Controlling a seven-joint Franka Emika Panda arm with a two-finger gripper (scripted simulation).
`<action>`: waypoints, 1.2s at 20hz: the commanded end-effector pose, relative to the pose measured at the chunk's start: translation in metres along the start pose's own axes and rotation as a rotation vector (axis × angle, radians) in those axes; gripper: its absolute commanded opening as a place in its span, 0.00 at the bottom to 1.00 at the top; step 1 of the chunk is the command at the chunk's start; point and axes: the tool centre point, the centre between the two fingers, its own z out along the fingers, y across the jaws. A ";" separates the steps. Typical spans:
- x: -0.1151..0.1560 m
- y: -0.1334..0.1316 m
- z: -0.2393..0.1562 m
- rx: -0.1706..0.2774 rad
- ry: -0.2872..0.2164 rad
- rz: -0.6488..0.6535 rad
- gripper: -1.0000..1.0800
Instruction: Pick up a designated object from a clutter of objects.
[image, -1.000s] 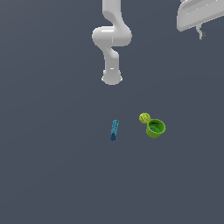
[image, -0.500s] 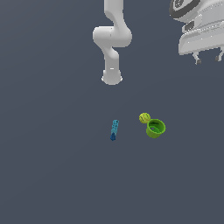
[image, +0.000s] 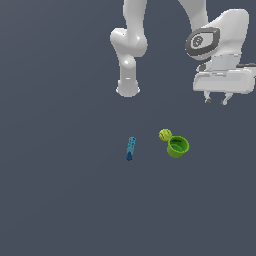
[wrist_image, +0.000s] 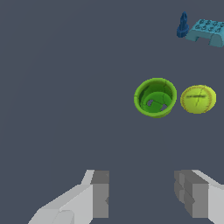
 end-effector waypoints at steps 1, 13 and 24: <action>0.005 0.018 0.032 -0.027 0.029 0.059 0.62; 0.057 0.096 0.136 -0.112 0.165 0.283 0.62; 0.071 0.112 0.154 -0.126 0.194 0.325 0.62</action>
